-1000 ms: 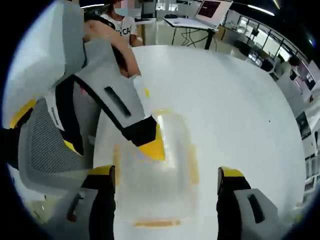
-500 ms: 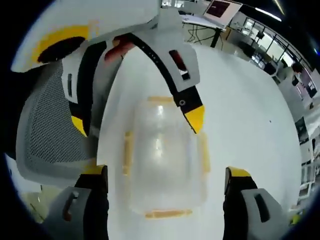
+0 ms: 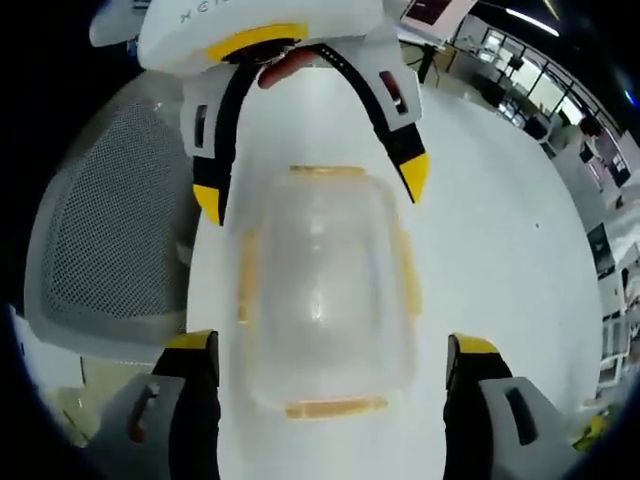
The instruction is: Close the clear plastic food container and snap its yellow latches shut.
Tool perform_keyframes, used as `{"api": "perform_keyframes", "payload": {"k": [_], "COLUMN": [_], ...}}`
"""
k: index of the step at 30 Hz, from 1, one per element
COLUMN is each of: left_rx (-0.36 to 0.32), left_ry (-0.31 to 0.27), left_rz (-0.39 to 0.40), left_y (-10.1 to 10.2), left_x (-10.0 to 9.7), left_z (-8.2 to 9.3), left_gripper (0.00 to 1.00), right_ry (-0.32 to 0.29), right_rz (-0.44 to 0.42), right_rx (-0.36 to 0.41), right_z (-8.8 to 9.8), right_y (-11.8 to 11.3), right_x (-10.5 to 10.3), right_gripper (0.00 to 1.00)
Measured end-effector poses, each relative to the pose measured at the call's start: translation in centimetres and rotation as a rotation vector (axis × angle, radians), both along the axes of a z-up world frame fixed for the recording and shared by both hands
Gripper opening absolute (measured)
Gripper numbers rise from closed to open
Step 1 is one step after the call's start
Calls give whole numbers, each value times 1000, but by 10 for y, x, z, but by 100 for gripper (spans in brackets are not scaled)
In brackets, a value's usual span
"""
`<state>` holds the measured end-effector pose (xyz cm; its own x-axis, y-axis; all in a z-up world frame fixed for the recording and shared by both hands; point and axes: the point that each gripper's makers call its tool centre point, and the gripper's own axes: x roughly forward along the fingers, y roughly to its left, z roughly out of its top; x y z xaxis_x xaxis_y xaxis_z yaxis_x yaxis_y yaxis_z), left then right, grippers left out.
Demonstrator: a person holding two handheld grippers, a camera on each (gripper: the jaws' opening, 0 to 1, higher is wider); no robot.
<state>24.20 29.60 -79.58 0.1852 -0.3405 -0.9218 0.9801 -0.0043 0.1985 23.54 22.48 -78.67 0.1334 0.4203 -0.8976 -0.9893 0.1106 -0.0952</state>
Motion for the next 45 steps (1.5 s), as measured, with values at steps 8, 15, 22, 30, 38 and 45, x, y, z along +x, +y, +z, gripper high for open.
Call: {"api": "perform_keyframes", "payload": {"k": [8, 15, 22, 30, 38, 45], "left_rx": [7, 12, 39, 53, 74, 96], "left_ry": [41, 47, 38, 35, 27, 27], "left_rz": [-10, -12, -26, -24, -30, -30], "left_y": [-2, -5, -3, -2, -2, -1], "left_x": [-1, 0, 2, 5, 7, 8], "left_z": [-7, -11, -15, -17, -20, -21], "left_gripper": [93, 92, 88, 86, 83, 83], "right_ry": [8, 21, 25, 28, 18, 23], "right_rz": [2, 13, 22, 49, 72, 68], "right_rx": [-12, -26, -24, -46, -71, -69], "right_z": [-8, -11, -13, -17, -18, -19], "right_y": [-6, -10, -7, -9, -11, -12], "right_x": [-1, -3, -1, -2, -2, -1], "right_gripper": [89, 88, 84, 80, 76, 76]}}
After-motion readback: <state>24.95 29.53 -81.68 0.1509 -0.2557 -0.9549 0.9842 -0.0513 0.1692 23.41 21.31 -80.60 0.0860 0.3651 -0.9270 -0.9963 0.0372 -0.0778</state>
